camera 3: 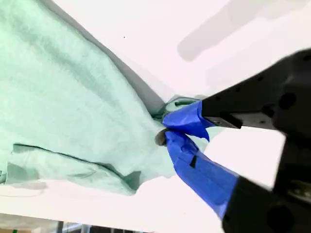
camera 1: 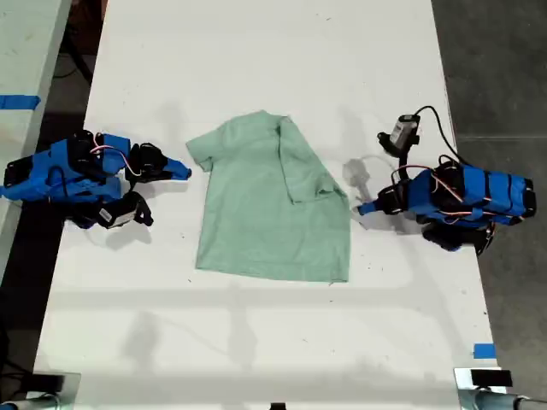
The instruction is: Fold t shirt
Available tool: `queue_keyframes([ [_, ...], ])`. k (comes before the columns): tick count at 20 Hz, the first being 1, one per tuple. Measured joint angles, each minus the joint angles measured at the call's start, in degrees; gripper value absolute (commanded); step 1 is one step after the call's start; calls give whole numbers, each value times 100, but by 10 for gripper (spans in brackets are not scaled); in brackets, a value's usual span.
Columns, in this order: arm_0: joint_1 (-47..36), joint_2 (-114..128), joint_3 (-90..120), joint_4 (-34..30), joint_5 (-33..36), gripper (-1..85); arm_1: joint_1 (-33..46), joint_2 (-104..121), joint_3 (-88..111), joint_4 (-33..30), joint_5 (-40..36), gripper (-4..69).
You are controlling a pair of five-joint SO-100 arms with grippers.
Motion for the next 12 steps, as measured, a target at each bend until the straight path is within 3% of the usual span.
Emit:
queue_keyframes([
  [4,-97,0,0,0,-53,-3,0,0,0,0,0,54],
  [8,-79,-176,-255,-448,-993,-3,44,0,0,0,0,56],
  [10,-149,-1406,-1072,-387,-914,-3,79,0,0,0,0,55],
  [12,-431,-3366,-2654,79,-448,-3,79,0,0,0,0,55],
])
